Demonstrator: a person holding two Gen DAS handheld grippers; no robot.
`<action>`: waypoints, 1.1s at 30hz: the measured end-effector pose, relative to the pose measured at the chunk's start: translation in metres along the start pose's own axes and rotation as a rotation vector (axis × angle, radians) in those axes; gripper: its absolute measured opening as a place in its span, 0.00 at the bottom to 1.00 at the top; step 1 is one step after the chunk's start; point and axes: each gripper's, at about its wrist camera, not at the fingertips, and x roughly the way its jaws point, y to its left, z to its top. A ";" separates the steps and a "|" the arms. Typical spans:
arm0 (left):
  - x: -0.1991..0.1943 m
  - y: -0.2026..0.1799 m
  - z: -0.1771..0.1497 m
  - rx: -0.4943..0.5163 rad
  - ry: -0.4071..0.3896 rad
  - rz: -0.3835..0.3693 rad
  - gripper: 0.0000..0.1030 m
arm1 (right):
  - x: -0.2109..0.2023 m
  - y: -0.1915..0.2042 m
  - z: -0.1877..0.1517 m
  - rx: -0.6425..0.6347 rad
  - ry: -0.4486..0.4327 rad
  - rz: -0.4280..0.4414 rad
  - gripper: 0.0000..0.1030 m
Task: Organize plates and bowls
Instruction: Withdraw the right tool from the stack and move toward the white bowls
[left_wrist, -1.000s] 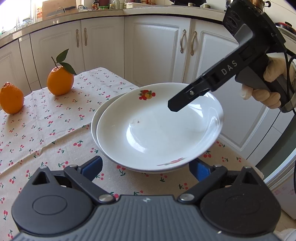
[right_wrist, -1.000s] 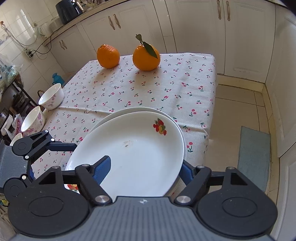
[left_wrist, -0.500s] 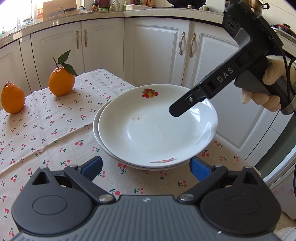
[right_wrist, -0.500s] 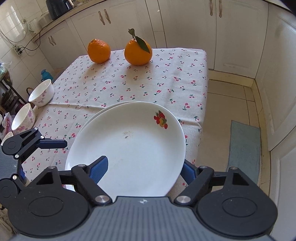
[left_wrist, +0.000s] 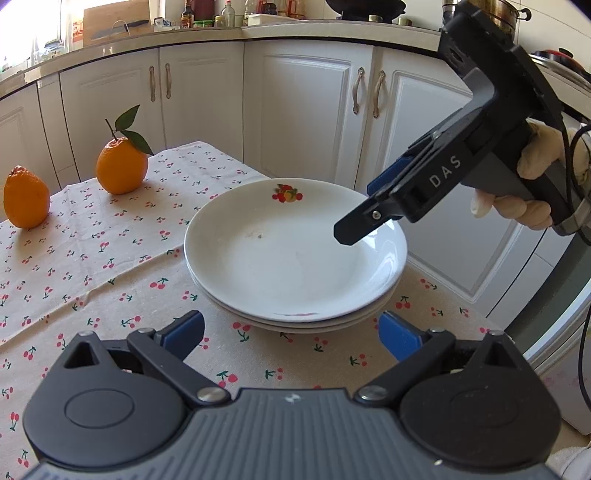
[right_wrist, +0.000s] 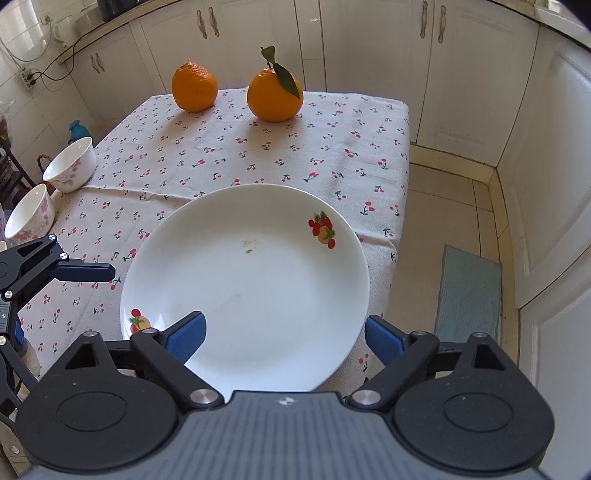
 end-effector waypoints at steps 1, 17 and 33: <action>-0.002 0.000 -0.001 0.001 -0.007 0.002 0.97 | -0.004 0.004 0.000 -0.014 -0.019 -0.006 1.00; -0.080 0.020 -0.027 -0.022 -0.106 0.163 0.99 | -0.029 0.106 0.005 -0.158 -0.267 -0.084 1.00; -0.176 0.062 -0.091 -0.092 -0.124 0.395 0.99 | -0.017 0.224 0.013 -0.297 -0.313 0.089 1.00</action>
